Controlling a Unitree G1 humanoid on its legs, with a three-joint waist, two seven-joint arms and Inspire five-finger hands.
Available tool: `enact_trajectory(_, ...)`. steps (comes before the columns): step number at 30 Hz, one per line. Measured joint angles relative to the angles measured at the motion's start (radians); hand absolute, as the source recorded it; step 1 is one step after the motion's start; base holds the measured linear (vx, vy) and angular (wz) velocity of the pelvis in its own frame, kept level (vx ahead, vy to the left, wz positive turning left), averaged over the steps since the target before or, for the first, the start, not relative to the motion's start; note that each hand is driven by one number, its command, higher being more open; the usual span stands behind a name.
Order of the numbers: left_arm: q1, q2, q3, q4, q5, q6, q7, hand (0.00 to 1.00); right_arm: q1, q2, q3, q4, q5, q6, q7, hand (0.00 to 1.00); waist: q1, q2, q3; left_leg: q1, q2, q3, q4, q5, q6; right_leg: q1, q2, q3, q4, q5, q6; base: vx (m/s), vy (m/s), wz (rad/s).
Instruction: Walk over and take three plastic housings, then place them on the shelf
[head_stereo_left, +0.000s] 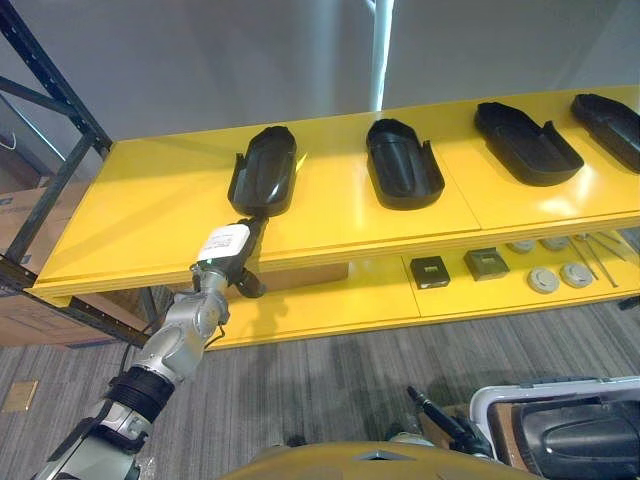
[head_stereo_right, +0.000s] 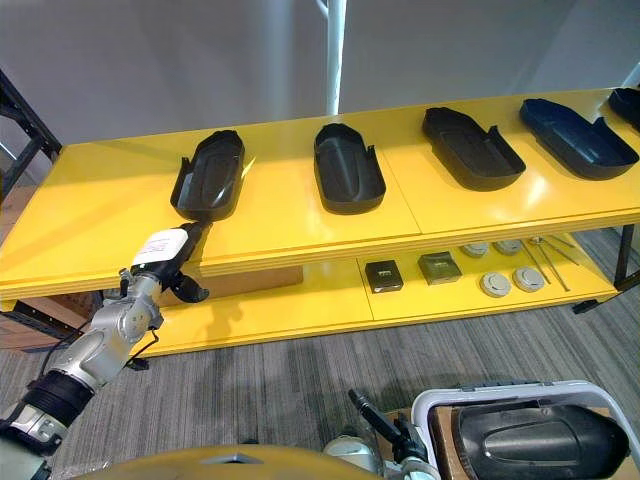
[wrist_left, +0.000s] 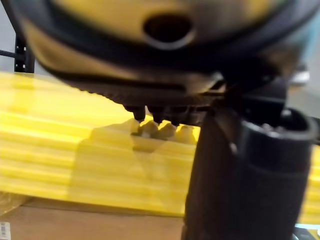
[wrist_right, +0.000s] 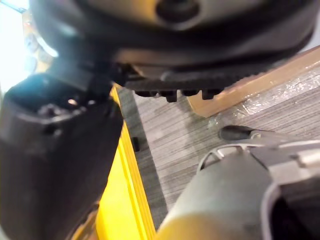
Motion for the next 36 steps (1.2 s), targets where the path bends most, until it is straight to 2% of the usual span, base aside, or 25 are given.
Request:
enact_trajectory(7, 0.000, 0.000, 0.004, -0.005, -0.042, -0.005, -0.007, 1.00, 0.002, 0.000, 0.000, 0.000, -0.002, 0.000, 0.000, 1.00, -0.001, 0.002, 0.001, -0.002, 0.000, -0.005, 0.000, 0.000, 0.000, 0.000, 0.000, -0.007, -0.001, -0.001, 0.001, 0.00, 0.003, 0.01)
enact_trajectory(12, 0.005, 0.000, 0.038, -0.072, -0.170, -0.028, -0.095, 1.00, 0.006, 0.000, -0.004, 0.002, -0.001, -0.001, 0.000, 1.00, 0.013, 0.003, 0.005, -0.005, -0.002, -0.013, -0.002, -0.001, 0.001, 0.003, -0.001, -0.015, 0.000, -0.002, -0.001, 0.00, 0.001, 0.05)
enact_trajectory(14, 0.016, 0.003, 0.078, -0.160, -0.344, -0.052, -0.206, 1.00, 0.007, -0.001, -0.016, 0.005, -0.002, 0.000, 0.000, 1.00, 0.033, 0.010, 0.014, -0.006, -0.004, -0.017, -0.003, -0.002, 0.002, 0.004, -0.002, -0.019, 0.001, -0.002, -0.002, 0.01, 0.008, 0.06)
enact_trajectory(16, 0.037, 0.009, 0.094, -0.220, -0.468, -0.071, -0.284, 1.00, 0.006, -0.001, -0.031, 0.006, -0.002, 0.000, 0.001, 1.00, 0.043, 0.015, 0.016, -0.007, -0.006, -0.020, -0.003, -0.003, 0.004, 0.005, -0.003, -0.022, 0.001, -0.003, -0.003, 0.03, 0.028, 0.07)
enact_trajectory(18, 0.071, 0.017, 0.097, -0.300, -0.658, -0.104, -0.393, 1.00, 0.000, 0.000, -0.051, 0.012, -0.007, 0.000, 0.006, 1.00, 0.054, 0.017, 0.015, -0.007, -0.006, -0.019, -0.003, -0.004, 0.005, 0.006, -0.003, -0.022, 0.001, -0.003, -0.003, 0.04, 0.037, 0.01)
enact_trajectory(21, 0.099, 0.017, 0.095, -0.349, -0.847, -0.125, -0.479, 1.00, -0.010, -0.001, -0.077, 0.014, -0.008, -0.002, 0.015, 1.00, 0.053, 0.017, 0.015, -0.004, -0.006, -0.009, -0.002, -0.005, 0.005, 0.005, -0.003, -0.012, 0.001, -0.003, -0.004, 0.01, 0.008, -0.07)
enact_trajectory(24, 0.124, 0.011, 0.122, -0.382, -1.041, -0.135, -0.492, 1.00, -0.009, -0.002, -0.091, 0.016, -0.009, -0.006, 0.025, 1.00, 0.053, 0.018, 0.015, 0.005, -0.004, 0.003, -0.001, -0.007, 0.006, 0.005, -0.001, 0.005, 0.001, -0.003, -0.004, 0.00, 0.011, -0.16)
enact_trajectory(27, 0.130, -0.040, 0.260, -0.394, -1.143, -0.144, -0.450, 1.00, 0.004, -0.001, -0.091, 0.019, -0.009, -0.007, 0.025, 1.00, 0.054, 0.020, 0.016, 0.011, -0.003, 0.007, -0.002, -0.008, 0.007, 0.007, -0.001, 0.010, 0.004, -0.003, -0.005, -0.02, 0.025, -0.08)
enact_trajectory(29, 0.133, -0.099, 0.438, -0.395, -1.152, -0.179, -0.318, 1.00, 0.020, 0.001, -0.091, 0.021, -0.009, -0.010, 0.021, 1.00, 0.058, 0.021, 0.017, 0.013, -0.003, 0.007, -0.003, -0.008, 0.007, 0.007, -0.001, 0.010, 0.007, -0.005, -0.007, 0.00, 0.000, 0.00)
enact_trajectory(30, 0.134, -0.115, 0.488, -0.395, -1.152, -0.184, -0.285, 1.00, 0.025, 0.002, -0.091, 0.021, -0.009, -0.011, 0.020, 1.00, 0.059, 0.022, 0.017, 0.013, -0.003, 0.006, -0.003, -0.008, 0.007, 0.007, -0.001, 0.009, 0.008, -0.005, -0.008, 0.00, 0.000, 0.00)
enact_trajectory(32, 0.142, -0.163, 0.650, -0.391, -1.125, -0.231, -0.139, 1.00, 0.050, 0.007, -0.095, 0.021, -0.009, -0.018, 0.011, 1.00, 0.073, 0.022, 0.016, 0.013, -0.003, 0.002, -0.005, -0.008, 0.007, 0.008, -0.001, 0.005, 0.010, -0.007, -0.010, 0.00, 0.026, 0.05)
enact_trajectory(35, 0.167, -0.178, 0.734, -0.375, -1.057, -0.268, -0.002, 1.00, 0.074, 0.023, -0.109, 0.022, -0.010, -0.019, -0.010, 1.00, 0.092, 0.021, 0.017, 0.013, -0.006, -0.012, -0.006, -0.007, 0.009, 0.014, -0.003, -0.003, 0.012, -0.009, -0.012, 0.02, 0.032, 0.14)
enact_trajectory(36, 0.167, -0.178, 0.736, -0.365, -1.045, -0.269, 0.016, 1.00, 0.077, 0.027, -0.114, 0.022, -0.010, -0.018, -0.012, 1.00, 0.099, 0.020, 0.017, 0.013, -0.007, -0.014, -0.006, -0.006, 0.009, 0.016, -0.003, -0.006, 0.013, -0.009, -0.013, 0.02, 0.040, 0.20)
